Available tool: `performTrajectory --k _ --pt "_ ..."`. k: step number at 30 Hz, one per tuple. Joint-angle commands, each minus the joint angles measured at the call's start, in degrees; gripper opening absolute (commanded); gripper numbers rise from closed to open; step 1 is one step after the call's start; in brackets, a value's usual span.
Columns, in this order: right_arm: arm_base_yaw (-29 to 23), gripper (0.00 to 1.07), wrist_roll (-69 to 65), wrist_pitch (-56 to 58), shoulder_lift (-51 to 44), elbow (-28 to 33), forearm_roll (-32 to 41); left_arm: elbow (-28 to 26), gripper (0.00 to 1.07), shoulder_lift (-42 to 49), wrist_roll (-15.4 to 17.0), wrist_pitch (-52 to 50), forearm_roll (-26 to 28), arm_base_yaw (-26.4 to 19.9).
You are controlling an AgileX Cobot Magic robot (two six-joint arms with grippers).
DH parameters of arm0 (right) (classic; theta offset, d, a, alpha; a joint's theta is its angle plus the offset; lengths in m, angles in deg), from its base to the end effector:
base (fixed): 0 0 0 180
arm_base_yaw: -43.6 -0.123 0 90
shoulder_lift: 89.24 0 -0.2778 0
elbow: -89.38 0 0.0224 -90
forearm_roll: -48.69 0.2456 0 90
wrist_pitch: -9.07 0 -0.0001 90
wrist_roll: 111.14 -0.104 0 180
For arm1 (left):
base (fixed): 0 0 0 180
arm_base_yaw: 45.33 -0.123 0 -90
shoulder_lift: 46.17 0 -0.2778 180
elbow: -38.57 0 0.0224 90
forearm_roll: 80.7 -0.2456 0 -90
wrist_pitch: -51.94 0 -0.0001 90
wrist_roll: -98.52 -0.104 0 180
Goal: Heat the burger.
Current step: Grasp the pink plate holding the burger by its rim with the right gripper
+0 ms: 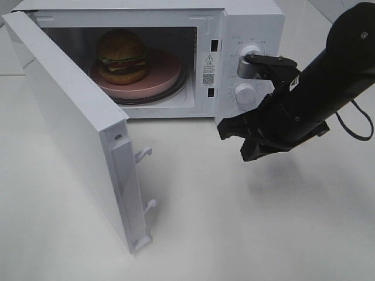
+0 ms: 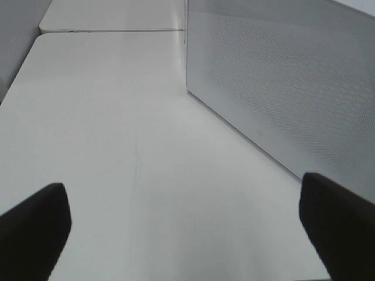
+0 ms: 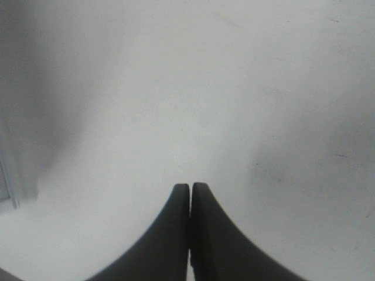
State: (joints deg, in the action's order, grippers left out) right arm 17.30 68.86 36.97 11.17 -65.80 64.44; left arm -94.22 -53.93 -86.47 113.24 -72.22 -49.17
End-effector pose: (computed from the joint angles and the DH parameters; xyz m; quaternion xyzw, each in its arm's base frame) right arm 0.2736 0.1500 0.1815 -0.1190 0.9616 0.1405 0.2035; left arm 0.0065 -0.0131 0.2745 0.0126 0.8469 -0.0331 0.5306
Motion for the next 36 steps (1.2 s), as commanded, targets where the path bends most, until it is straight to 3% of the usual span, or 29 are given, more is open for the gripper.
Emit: performTrajectory --k 1,5,12,20,36 --pt "0.3 0.01 14.1 7.2 -0.5 -2.7 -1.7 0.2 0.98 0.5 0.4 -0.1 0.1 -0.1" --pt "0.2 0.02 23.8 11.2 -0.5 -3.7 -4.0 0.2 0.98 0.5 0.4 -0.1 0.1 -0.1" --pt "0.2 0.04 53.0 15.1 -0.5 -4.1 -9.2 0.2 0.98 0.5 0.4 -0.1 0.1 -0.1" --pt "0.2 0.05 77.5 14.8 -0.5 -4.1 -9.6 0.2 0.98 0.5 0.4 -0.1 0.1 -0.1" --pt "-4.0 0.13 82.8 7.3 -0.5 -4.1 -17.1 0.2 0.98 0.5 0.4 -0.1 0.1 -0.1"
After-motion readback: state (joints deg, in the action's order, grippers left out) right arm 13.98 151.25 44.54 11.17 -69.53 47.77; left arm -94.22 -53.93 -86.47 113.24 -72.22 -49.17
